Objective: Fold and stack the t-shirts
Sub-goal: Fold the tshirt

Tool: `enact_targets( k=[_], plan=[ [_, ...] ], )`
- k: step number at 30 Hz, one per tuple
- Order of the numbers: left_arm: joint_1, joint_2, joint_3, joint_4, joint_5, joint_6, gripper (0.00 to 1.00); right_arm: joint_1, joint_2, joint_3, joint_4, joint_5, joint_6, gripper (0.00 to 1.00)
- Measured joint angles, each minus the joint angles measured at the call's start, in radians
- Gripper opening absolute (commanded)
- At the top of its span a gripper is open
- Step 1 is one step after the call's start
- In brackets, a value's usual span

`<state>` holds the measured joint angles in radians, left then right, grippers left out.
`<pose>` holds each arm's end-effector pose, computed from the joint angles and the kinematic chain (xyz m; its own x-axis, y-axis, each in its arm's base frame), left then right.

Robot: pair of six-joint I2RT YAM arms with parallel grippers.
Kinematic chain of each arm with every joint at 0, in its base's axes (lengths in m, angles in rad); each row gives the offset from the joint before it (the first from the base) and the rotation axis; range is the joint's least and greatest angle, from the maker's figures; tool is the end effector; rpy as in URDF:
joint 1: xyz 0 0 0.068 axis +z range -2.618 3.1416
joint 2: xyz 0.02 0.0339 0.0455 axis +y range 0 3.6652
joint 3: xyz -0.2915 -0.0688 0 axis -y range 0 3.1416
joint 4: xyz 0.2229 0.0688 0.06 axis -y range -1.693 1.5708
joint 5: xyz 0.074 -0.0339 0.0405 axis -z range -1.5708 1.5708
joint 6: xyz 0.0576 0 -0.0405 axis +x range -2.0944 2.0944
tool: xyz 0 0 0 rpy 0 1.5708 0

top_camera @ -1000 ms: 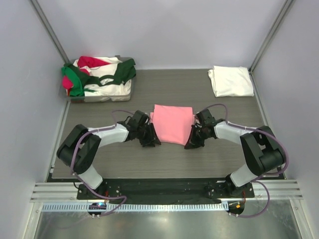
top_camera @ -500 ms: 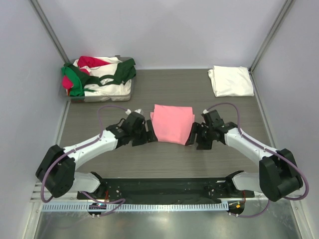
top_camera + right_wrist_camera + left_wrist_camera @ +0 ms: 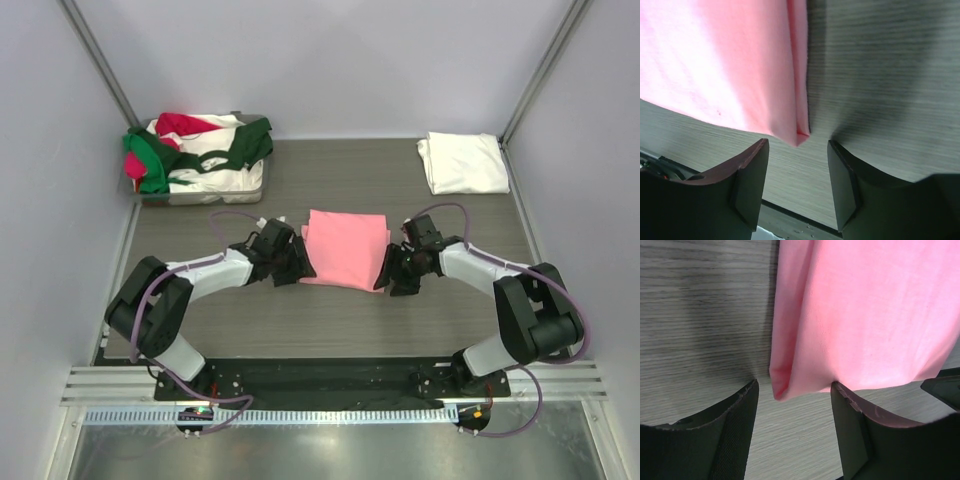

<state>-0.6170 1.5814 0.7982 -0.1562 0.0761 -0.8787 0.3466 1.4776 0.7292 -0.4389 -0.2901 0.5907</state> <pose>0.2429 -0.1777 0.1841 -0.8925 -0.3081 -0.3294 -0.1154 0.8620 -0.4936 0.2252 0.0989 0.1762 -0.9618 0.2200 -0.1630 0.1318 0.8938 0.4287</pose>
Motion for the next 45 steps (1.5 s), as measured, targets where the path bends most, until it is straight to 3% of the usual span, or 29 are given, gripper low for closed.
enact_targets(
  k=[5, 9, 11, 14, 20, 24, 26, 27, 28, 29, 30, 32, 39, 45],
  plan=[
    [0.000, 0.005, -0.010, 0.030, -0.003, -0.001, 0.50, -0.002, 0.021, -0.005, 0.060, -0.027, -0.004, 0.46],
    [0.000, 0.029, -0.014, 0.063, -0.002, -0.008, 0.26, -0.002, 0.039, -0.019, 0.116, -0.047, -0.005, 0.22],
    [0.000, 0.040, -0.014, 0.078, -0.005, -0.009, 0.21, -0.004, 0.051, -0.029, 0.145, -0.059, -0.004, 0.15],
    [0.000, 0.051, -0.015, 0.096, -0.008, -0.012, 0.06, -0.006, 0.061, -0.040, 0.183, -0.081, -0.001, 0.03],
    [0.000, 0.011, -0.055, 0.099, -0.008, -0.024, 0.00, -0.007, 0.027, -0.083, 0.222, -0.089, 0.003, 0.01],
    [-0.006, -0.150, -0.156, 0.043, -0.004, -0.053, 0.00, -0.002, -0.058, -0.140, 0.179, -0.066, 0.016, 0.01],
    [-0.019, -0.248, -0.196, 0.015, 0.000, -0.068, 0.03, 0.016, -0.101, -0.165, 0.140, -0.061, 0.036, 0.03],
    [-0.028, -0.283, -0.208, 0.004, 0.002, -0.077, 0.10, 0.033, -0.124, -0.174, 0.118, -0.056, 0.051, 0.29],
    [-0.039, -0.322, -0.221, -0.006, 0.003, -0.084, 0.19, 0.047, -0.138, -0.178, 0.101, -0.052, 0.065, 0.45],
    [-0.047, -0.347, -0.230, -0.011, 0.003, -0.090, 0.28, 0.074, -0.154, -0.179, 0.082, -0.042, 0.080, 0.69],
    [-0.054, -0.370, -0.241, -0.022, 0.002, -0.095, 0.45, 0.095, -0.172, -0.177, 0.070, -0.050, 0.106, 0.76],
    [-0.062, -0.407, -0.266, -0.056, 0.001, -0.109, 0.58, 0.133, -0.219, -0.162, 0.052, -0.020, 0.123, 0.85],
    [-0.066, -0.626, -0.250, -0.325, -0.032, -0.124, 0.72, 0.134, -0.253, -0.080, -0.074, 0.092, 0.116, 0.86],
    [-0.066, -0.786, 0.002, -0.606, -0.148, -0.047, 0.77, 0.011, -0.159, 0.037, -0.029, 0.109, 0.064, 0.79]
  ],
)
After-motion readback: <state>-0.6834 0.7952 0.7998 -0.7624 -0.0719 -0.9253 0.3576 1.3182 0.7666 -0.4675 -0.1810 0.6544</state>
